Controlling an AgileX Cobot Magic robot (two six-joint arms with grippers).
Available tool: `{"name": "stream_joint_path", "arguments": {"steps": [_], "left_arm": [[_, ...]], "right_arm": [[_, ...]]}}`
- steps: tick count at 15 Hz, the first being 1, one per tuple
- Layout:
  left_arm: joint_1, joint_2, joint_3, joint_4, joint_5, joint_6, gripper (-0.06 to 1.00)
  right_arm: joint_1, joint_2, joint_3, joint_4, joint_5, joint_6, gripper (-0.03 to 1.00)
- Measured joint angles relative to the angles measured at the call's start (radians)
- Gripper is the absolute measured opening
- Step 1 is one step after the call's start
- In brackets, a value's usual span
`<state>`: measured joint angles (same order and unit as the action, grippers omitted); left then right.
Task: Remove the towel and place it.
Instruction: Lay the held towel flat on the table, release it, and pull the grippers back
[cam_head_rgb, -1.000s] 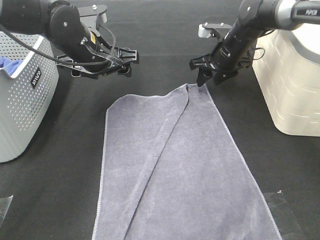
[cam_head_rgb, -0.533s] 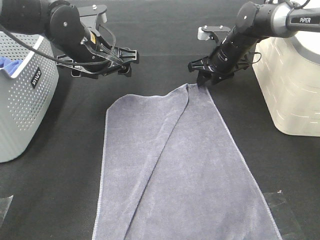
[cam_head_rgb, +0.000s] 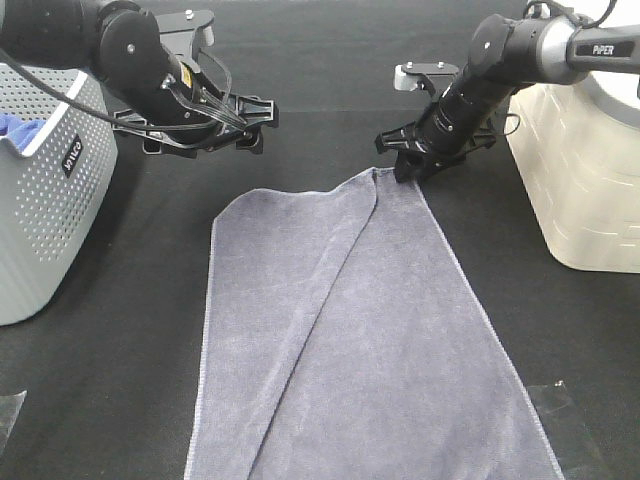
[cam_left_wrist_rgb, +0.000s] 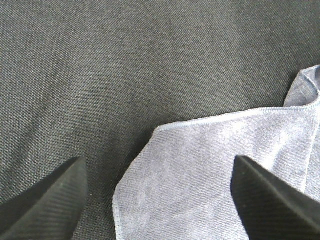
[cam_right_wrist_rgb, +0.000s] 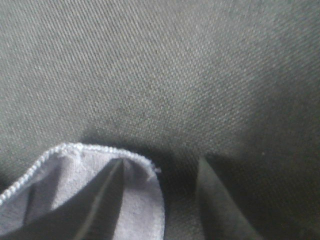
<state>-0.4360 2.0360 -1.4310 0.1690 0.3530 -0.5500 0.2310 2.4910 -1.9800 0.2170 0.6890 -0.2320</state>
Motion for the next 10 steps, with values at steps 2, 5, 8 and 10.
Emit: {"name": "stream_joint_path", "arguments": {"steps": [2, 5, 8, 10], "left_arm": [[0.000, 0.000, 0.000, 0.000, 0.000, 0.000, 0.75], [0.000, 0.000, 0.000, 0.000, 0.000, 0.000, 0.75], [0.000, 0.000, 0.000, 0.000, 0.000, 0.000, 0.75], [0.000, 0.000, 0.000, 0.000, -0.001, 0.000, 0.75]], "right_arm": [[0.000, 0.007, -0.006, 0.000, -0.002, 0.000, 0.21], [0.000, 0.007, -0.009, 0.003, 0.019, 0.000, 0.00], [0.000, 0.008, -0.020, 0.002, 0.048, 0.000, 0.00], [0.000, 0.015, -0.056, -0.012, 0.113, 0.011, 0.00]]}}
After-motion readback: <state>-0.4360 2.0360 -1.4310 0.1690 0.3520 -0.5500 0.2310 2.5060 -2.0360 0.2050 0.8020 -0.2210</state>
